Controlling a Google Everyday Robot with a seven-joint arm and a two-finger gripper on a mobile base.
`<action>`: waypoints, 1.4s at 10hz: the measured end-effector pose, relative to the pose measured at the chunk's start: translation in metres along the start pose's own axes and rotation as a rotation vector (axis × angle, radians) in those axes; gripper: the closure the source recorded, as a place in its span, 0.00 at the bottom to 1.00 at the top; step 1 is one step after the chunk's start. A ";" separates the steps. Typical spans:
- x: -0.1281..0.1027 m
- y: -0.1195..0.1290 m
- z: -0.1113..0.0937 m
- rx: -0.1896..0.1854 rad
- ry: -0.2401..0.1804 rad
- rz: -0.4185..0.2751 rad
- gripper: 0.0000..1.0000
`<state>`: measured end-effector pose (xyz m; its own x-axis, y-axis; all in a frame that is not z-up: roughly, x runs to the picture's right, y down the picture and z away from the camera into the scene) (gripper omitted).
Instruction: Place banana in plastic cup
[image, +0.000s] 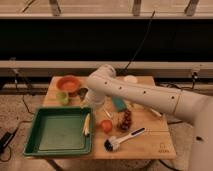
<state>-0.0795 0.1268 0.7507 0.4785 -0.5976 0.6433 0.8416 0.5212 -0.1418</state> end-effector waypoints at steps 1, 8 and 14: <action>-0.008 -0.004 0.002 -0.006 0.000 -0.030 0.35; -0.051 -0.025 0.034 -0.080 0.011 -0.163 0.35; -0.043 -0.031 0.078 -0.148 0.027 -0.189 0.35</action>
<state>-0.1462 0.1839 0.7858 0.3141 -0.6933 0.6485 0.9433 0.3049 -0.1309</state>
